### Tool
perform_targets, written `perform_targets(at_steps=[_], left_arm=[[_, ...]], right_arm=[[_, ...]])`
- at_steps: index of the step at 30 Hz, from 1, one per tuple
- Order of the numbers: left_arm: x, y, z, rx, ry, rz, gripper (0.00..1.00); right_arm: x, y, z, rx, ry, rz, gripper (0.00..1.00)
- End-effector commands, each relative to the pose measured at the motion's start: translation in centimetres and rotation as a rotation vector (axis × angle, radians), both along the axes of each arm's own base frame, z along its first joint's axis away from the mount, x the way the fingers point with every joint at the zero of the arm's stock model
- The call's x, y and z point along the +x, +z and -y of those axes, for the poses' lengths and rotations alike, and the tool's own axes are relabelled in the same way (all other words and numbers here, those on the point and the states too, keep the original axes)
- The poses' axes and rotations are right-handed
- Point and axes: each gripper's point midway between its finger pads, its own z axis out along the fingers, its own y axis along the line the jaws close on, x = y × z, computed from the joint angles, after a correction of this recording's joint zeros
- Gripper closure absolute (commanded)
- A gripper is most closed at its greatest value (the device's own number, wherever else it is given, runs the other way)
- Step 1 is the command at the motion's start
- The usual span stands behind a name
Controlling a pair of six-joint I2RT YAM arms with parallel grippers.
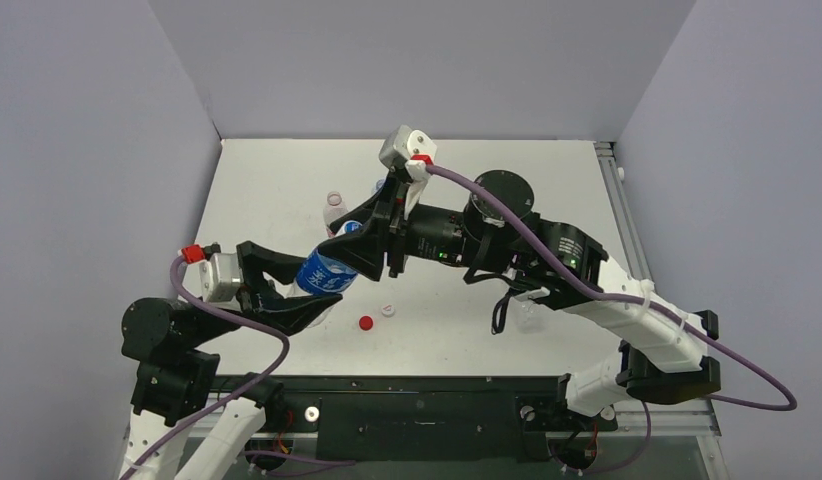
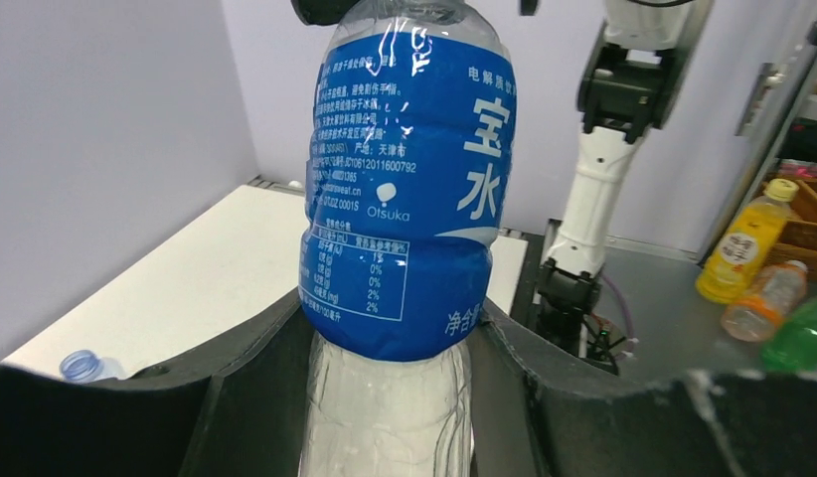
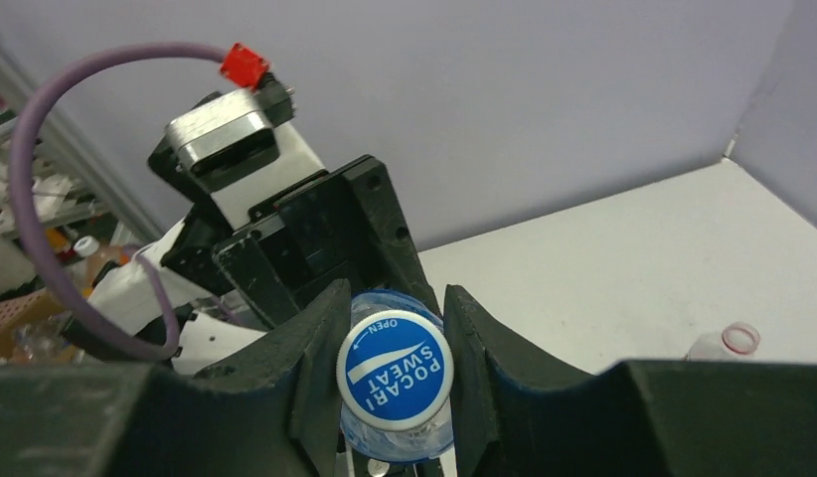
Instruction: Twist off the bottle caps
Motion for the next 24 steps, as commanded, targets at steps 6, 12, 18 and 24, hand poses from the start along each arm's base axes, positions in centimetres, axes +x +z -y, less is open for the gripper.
perform_targets(at_steps=[6,12,18,24], left_arm=[[-3.6,0.5,1.4,-0.003,-0.259,-0.167,0.91],[-3.8,0.5,1.4,-0.003,-0.262,-0.153,0.91],[-3.4,0.1,1.5,0.001,-0.253,-0.153,0.91],[-3.0,1.2,1.4,-0.031,-0.227,-0.131,0.92]], right_arm=[[-6.7,8.5,5.5,0.262,0.404,0.176,1.00],[-6.2,8.1,6.4,0.238,0.383,0.178,1.00],[-5.2,8.6,8.6,0.262,0.295,0.205,1.00],[-2.8,7.1,8.0,0.244,0.186,0.149,1.00]])
